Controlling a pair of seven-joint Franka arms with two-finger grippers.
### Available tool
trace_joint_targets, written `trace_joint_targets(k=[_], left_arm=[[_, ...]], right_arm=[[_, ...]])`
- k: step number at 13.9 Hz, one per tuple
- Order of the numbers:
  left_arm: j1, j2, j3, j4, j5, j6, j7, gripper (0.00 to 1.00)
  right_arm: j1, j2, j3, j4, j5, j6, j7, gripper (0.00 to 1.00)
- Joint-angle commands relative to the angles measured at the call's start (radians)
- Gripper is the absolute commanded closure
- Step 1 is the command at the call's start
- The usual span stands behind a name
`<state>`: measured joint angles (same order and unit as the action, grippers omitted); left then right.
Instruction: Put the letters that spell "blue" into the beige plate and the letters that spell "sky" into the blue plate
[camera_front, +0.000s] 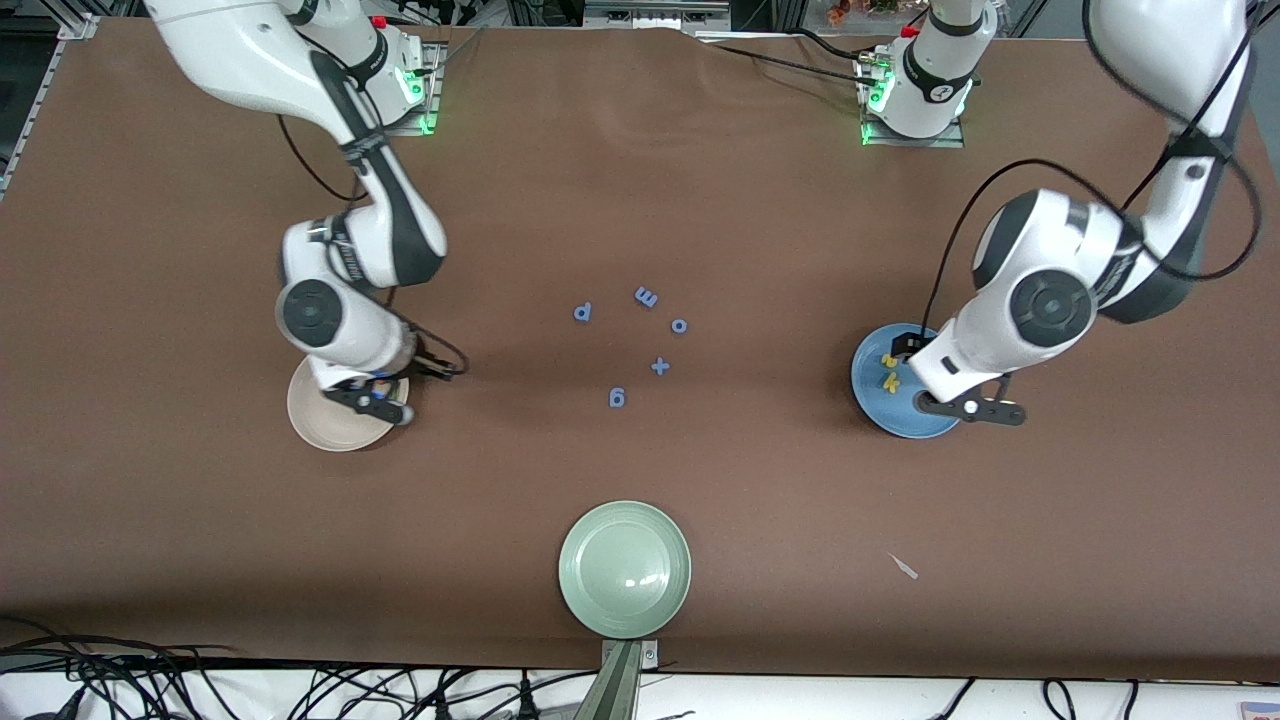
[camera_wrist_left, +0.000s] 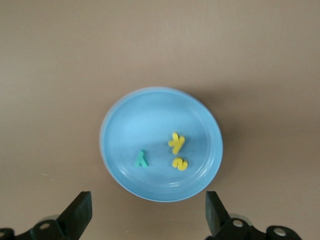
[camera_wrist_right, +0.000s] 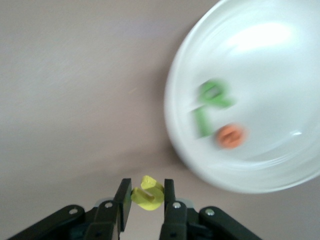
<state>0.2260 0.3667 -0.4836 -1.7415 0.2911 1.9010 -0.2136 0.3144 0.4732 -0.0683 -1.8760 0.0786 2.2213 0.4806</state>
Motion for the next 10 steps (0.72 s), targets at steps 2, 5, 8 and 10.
trace_joint_targets(k=[2,5,8,10], left_arm=[[-0.022,-0.084,0.003,0.146,-0.009,-0.072,0.007,0.0],[-0.054,-0.19,0.101,0.161,-0.14,-0.077,0.008,0.0],[-0.189,-0.27,0.319,0.151,-0.297,-0.147,0.01,0.0],[-0.221,-0.322,0.364,0.135,-0.297,-0.19,0.029,0.0]], right_arm=[[-0.02,-0.044,-0.097,-0.02,-0.005,-0.049,-0.27,0.67],[-0.035,-0.06,-0.12,-0.012,-0.003,-0.054,-0.304,0.01],[-0.037,-0.119,-0.12,0.02,-0.003,-0.145,-0.297,0.0],[-0.038,-0.172,-0.111,0.075,-0.005,-0.276,-0.286,0.0]])
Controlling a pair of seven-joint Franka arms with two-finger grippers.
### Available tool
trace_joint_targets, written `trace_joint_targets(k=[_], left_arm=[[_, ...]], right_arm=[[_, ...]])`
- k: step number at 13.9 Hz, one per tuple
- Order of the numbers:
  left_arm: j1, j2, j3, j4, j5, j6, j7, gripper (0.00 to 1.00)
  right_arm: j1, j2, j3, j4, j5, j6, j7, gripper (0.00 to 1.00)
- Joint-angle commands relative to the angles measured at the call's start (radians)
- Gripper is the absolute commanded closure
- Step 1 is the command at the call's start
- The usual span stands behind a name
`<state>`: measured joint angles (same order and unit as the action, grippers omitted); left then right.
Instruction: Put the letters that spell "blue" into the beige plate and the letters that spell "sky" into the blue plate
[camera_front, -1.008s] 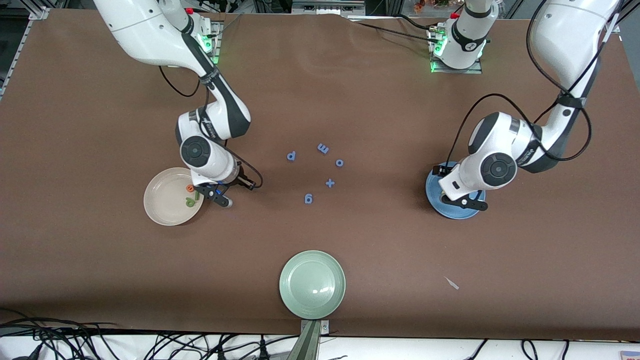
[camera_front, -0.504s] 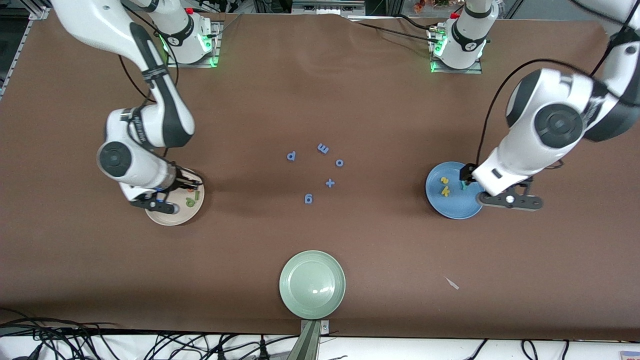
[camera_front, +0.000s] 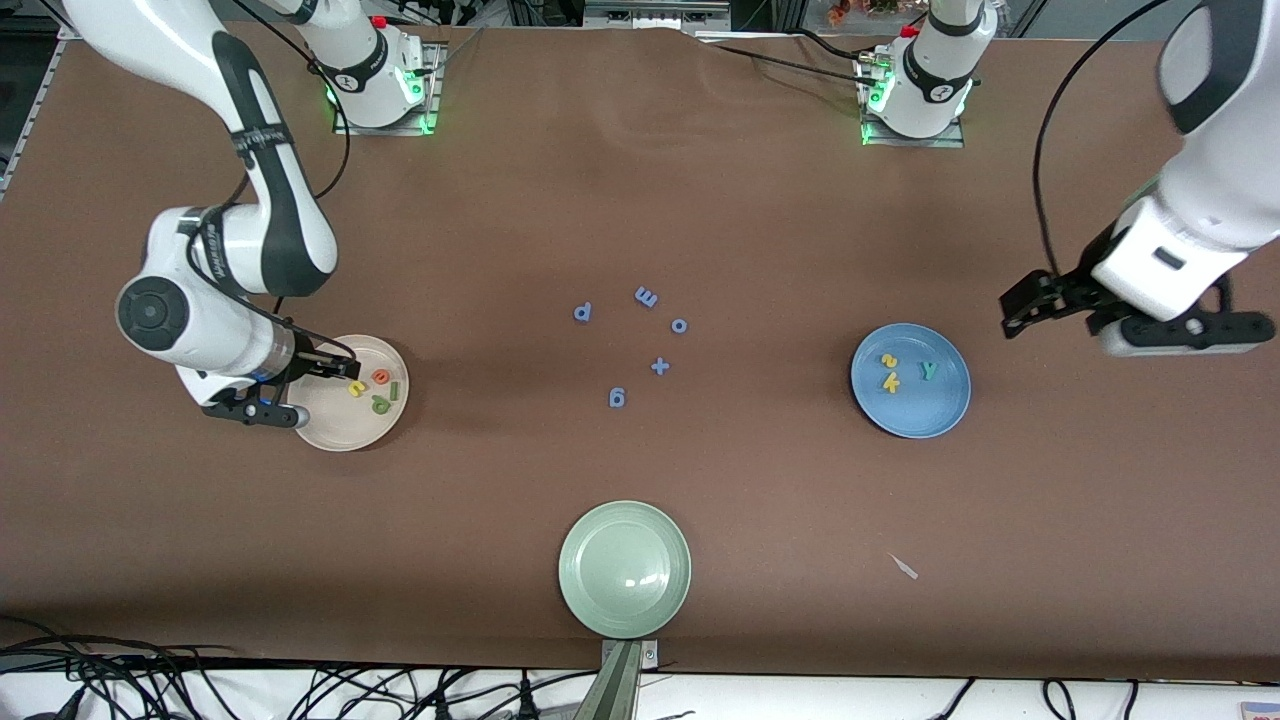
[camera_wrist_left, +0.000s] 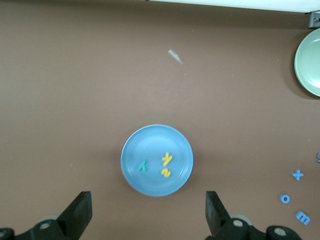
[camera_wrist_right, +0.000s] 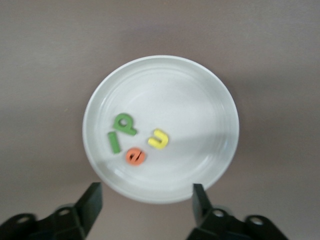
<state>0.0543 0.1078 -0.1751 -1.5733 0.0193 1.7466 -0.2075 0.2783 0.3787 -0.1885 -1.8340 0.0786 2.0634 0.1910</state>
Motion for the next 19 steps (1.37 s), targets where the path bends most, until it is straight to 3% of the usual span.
trace_joint_targets(k=[1,3,6,10,19], left_arm=[[-0.074,-0.094,0.092,-0.048,-0.022,-0.045,0.074,0.0],[-0.128,-0.122,0.176,-0.073,-0.022,-0.05,0.173,0.0],[-0.131,-0.082,0.169,-0.03,-0.016,-0.103,0.171,0.0],[-0.123,-0.074,0.169,-0.017,-0.016,-0.122,0.174,0.0],[-0.126,-0.071,0.167,-0.013,-0.016,-0.124,0.174,0.0]], right_arm=[[-0.005,-0.111,0.009,0.057,-0.013,-0.168,0.007,0.0],[-0.03,-0.177,0.032,0.096,-0.078,-0.251,-0.001,0.0],[-0.089,-0.262,0.096,0.139,-0.088,-0.339,-0.042,0.0],[-0.103,-0.374,0.129,0.14,-0.089,-0.436,-0.119,0.0],[-0.134,-0.383,0.13,0.225,-0.108,-0.552,-0.199,0.0]])
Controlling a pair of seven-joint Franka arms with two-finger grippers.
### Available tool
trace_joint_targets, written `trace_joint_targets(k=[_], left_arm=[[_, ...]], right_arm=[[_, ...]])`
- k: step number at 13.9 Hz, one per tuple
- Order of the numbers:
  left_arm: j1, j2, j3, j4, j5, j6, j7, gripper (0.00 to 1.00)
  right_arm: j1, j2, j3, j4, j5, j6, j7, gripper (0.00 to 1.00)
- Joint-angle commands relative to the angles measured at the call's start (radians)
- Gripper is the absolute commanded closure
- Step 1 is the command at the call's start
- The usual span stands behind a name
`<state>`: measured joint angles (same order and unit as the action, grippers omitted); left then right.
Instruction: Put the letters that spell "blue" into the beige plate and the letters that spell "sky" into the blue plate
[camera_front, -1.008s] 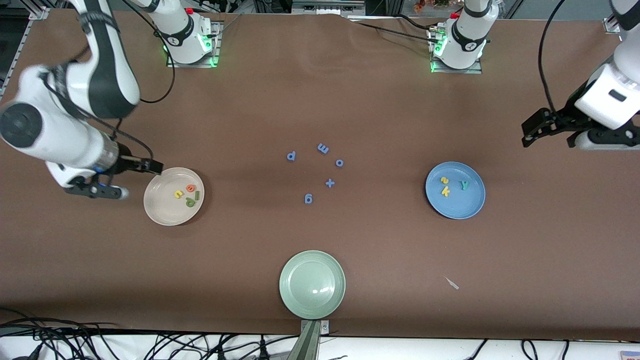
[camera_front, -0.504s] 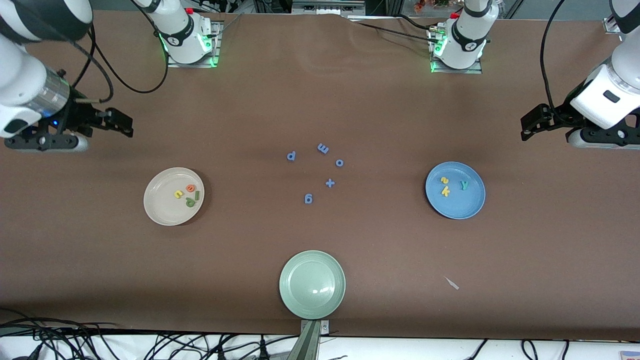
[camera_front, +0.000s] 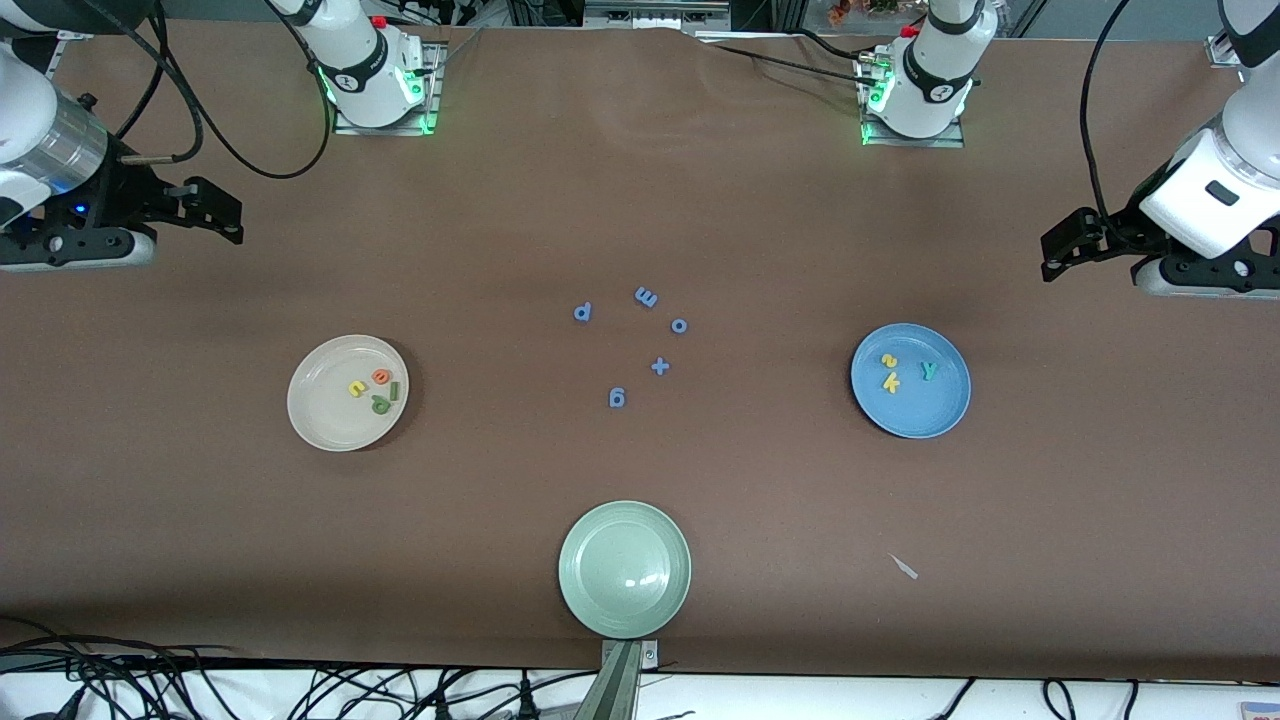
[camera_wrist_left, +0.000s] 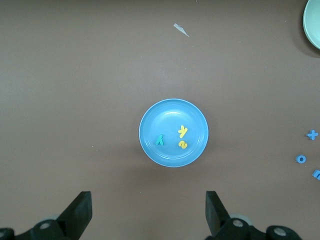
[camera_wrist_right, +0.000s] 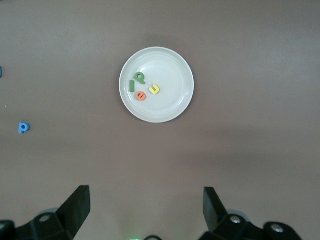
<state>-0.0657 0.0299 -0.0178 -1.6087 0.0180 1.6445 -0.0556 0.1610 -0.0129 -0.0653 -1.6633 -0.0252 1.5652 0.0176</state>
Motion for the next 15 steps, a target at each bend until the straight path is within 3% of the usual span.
trace_joint_targets(k=[1,15], left_arm=[[-0.006,0.007,0.01,0.023,-0.013,-0.022,0.02,0.0],[0.0,0.008,0.012,0.023,-0.013,-0.026,0.026,0.0]], right_arm=[[-0.02,0.022,0.009,0.072,-0.005,-0.065,-0.025,0.0],[-0.026,0.031,-0.051,0.091,0.007,-0.076,-0.01,0.0]])
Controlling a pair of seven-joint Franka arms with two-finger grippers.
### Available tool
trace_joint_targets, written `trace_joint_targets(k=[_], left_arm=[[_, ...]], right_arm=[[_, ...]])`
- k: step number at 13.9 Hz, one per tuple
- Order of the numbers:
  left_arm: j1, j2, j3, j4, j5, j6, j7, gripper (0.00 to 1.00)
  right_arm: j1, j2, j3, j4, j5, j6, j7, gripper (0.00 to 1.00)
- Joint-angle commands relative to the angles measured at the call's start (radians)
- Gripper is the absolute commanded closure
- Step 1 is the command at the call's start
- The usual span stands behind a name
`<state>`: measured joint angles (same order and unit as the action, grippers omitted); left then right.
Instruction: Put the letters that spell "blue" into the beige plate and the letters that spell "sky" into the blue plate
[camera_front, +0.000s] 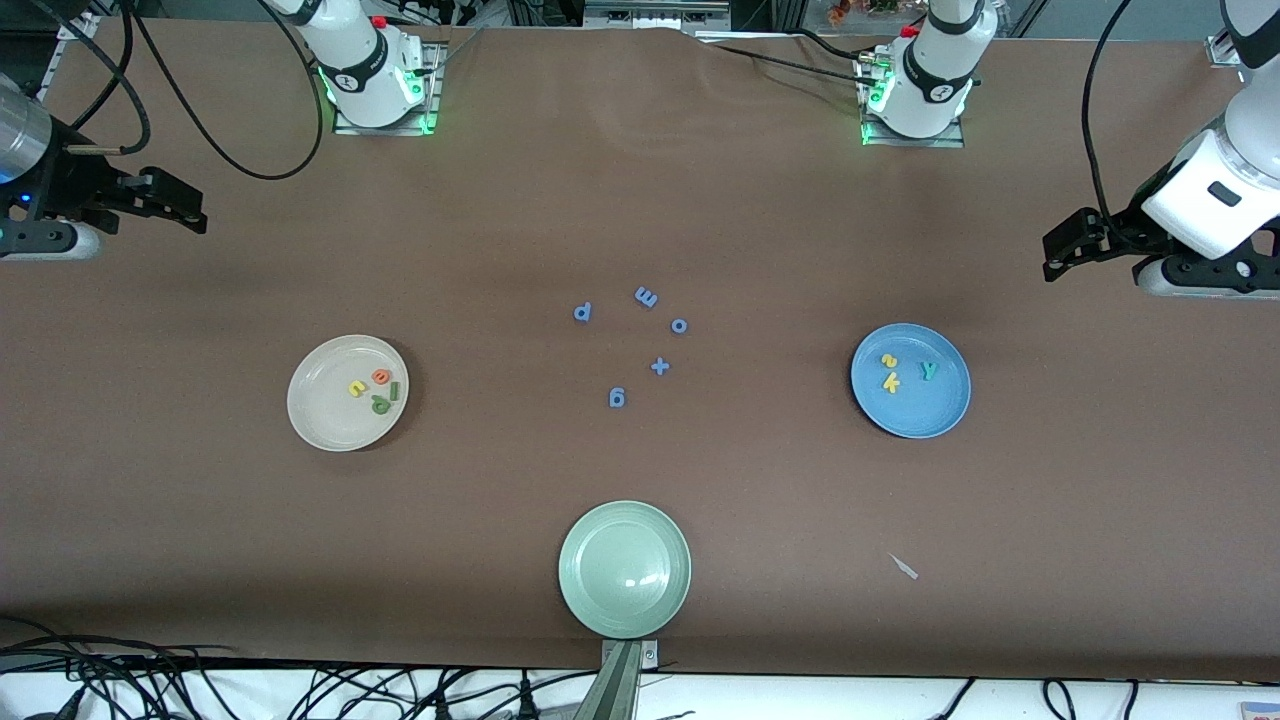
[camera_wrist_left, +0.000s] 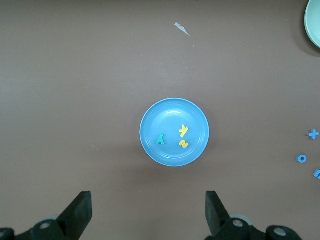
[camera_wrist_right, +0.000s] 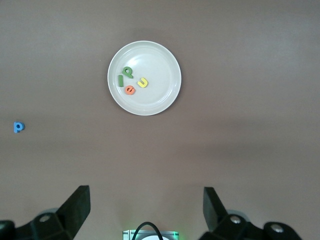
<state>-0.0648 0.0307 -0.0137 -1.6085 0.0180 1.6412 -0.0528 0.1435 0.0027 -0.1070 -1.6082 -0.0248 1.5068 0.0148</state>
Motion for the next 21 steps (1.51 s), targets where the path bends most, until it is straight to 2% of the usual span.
trace_joint_targets(k=[1,21], left_arm=[[-0.001,0.008,0.008,0.022,-0.013,-0.023,0.024,0.0],[0.0,0.008,0.008,0.022,-0.013,-0.023,0.025,0.0]], right_arm=[[-0.009,0.028,-0.01,0.043,0.006,-0.019,-0.01,0.0],[0.005,0.037,-0.003,0.053,0.003,-0.004,-0.006,0.0]])
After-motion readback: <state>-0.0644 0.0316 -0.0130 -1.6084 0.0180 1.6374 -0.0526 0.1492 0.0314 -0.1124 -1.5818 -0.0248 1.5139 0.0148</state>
